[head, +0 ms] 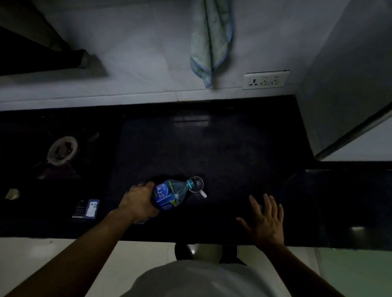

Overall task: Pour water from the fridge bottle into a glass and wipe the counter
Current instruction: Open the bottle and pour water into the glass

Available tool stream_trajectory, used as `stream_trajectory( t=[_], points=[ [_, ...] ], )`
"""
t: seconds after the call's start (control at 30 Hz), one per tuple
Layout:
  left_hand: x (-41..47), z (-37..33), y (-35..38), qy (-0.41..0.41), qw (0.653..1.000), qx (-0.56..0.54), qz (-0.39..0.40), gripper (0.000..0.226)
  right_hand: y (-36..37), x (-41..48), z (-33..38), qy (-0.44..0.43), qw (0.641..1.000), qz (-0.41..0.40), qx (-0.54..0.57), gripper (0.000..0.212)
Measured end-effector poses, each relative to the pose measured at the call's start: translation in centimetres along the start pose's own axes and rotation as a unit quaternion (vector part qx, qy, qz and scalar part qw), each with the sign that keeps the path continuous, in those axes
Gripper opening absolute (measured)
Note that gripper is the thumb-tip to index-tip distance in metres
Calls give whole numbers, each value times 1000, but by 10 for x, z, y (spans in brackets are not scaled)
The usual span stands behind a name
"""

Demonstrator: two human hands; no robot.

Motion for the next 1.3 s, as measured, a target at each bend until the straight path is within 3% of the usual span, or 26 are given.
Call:
stream_trajectory(
  t=[1.3],
  points=[
    [-23,-18,-19,-29,998,62,9,85,3,4,-4,-10,1000,3,8,99]
  ],
)
Point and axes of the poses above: each hand's wrist, its own x-axis towards the middle knuckle, its own y-axis out of the palm, z = x × y, the point moved 6 cm from there along x, towards the middle knuckle, and after that the axes turned 7 degrees about z, right-handed, at the moved point
